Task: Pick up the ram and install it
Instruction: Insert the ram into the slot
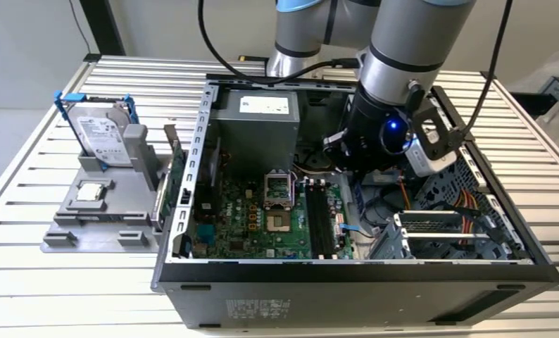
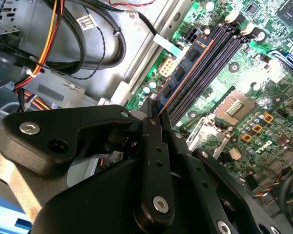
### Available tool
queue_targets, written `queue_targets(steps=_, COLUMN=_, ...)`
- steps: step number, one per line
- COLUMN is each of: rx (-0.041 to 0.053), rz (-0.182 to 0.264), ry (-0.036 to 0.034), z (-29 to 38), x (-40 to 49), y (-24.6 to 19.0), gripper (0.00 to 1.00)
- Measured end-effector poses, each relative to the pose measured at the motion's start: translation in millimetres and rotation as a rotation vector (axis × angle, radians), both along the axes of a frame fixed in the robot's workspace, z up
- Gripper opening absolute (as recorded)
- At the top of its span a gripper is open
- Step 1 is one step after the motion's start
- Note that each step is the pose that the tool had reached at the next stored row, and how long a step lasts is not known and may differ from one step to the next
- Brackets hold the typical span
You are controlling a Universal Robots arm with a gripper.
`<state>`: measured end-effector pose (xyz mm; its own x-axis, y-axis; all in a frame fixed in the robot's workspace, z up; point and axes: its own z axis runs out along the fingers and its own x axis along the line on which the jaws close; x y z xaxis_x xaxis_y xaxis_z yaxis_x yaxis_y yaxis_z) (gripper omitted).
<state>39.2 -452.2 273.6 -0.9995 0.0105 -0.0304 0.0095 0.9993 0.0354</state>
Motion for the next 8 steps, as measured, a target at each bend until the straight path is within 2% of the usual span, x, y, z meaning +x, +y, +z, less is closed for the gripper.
queue_targets(steps=8, rx=0.0001, rz=0.000, ry=0.0000, z=-1.7, x=0.0, y=0.3, gripper=0.00)
